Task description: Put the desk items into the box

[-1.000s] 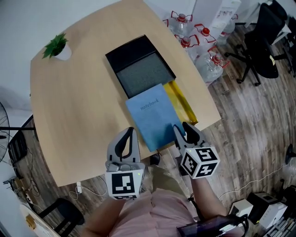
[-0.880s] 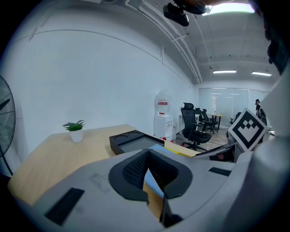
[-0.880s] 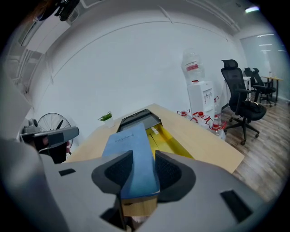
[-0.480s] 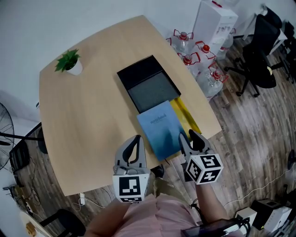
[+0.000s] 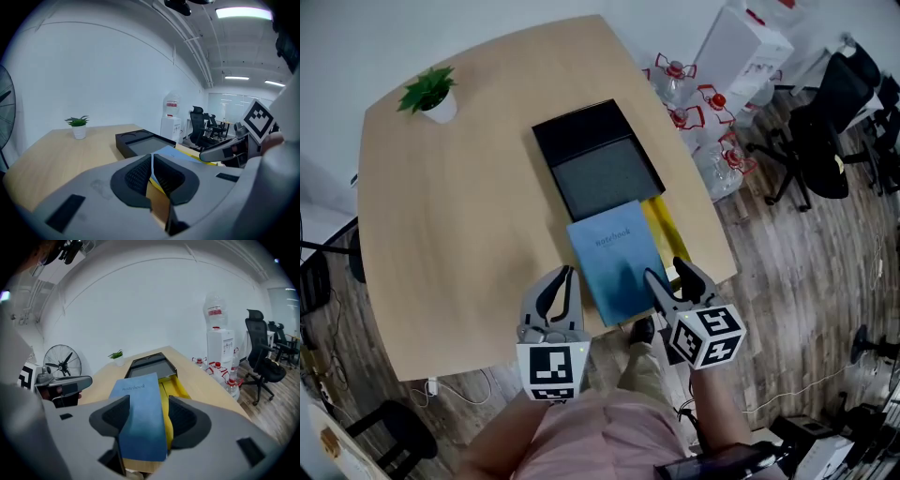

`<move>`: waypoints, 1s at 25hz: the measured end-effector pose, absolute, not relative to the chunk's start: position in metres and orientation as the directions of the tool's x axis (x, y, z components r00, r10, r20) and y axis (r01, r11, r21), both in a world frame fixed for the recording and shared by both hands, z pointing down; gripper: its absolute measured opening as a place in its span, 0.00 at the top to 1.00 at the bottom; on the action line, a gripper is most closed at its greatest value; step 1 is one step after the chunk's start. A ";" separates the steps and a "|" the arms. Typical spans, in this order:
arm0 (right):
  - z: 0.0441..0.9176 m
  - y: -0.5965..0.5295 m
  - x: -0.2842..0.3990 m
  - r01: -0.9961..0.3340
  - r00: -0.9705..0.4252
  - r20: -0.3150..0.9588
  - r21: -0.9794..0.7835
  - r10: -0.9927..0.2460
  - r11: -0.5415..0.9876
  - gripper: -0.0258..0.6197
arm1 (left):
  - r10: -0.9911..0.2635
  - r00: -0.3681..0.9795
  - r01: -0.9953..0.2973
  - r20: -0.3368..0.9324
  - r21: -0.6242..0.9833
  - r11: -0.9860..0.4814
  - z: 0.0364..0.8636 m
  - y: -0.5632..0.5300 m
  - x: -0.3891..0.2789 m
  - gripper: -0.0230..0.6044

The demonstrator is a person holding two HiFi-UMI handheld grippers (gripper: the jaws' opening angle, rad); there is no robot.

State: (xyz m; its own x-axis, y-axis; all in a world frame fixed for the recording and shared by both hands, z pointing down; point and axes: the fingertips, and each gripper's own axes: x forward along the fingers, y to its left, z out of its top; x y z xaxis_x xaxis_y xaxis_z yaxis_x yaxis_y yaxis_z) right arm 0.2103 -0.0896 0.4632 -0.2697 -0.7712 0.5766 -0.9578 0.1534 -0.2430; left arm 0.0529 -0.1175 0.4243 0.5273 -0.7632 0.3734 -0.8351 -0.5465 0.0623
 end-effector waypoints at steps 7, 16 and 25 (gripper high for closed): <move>0.497 -0.094 0.209 -0.892 -0.452 0.614 -0.296 -0.647 0.342 0.49 | -0.791 0.399 -0.906 0.463 0.070 -0.417 0.464 -0.096 0.058 0.94; 0.504 -0.091 0.194 -0.817 -0.559 0.652 -0.326 -0.512 0.476 0.50 | -0.790 0.338 -0.939 0.511 0.121 -0.323 0.496 -0.078 0.073 0.94; 0.510 -0.087 0.194 -0.801 -0.566 0.707 -0.350 -0.424 0.486 0.56 | -0.782 0.381 -0.923 0.493 0.252 -0.291 0.502 -0.086 0.083 0.94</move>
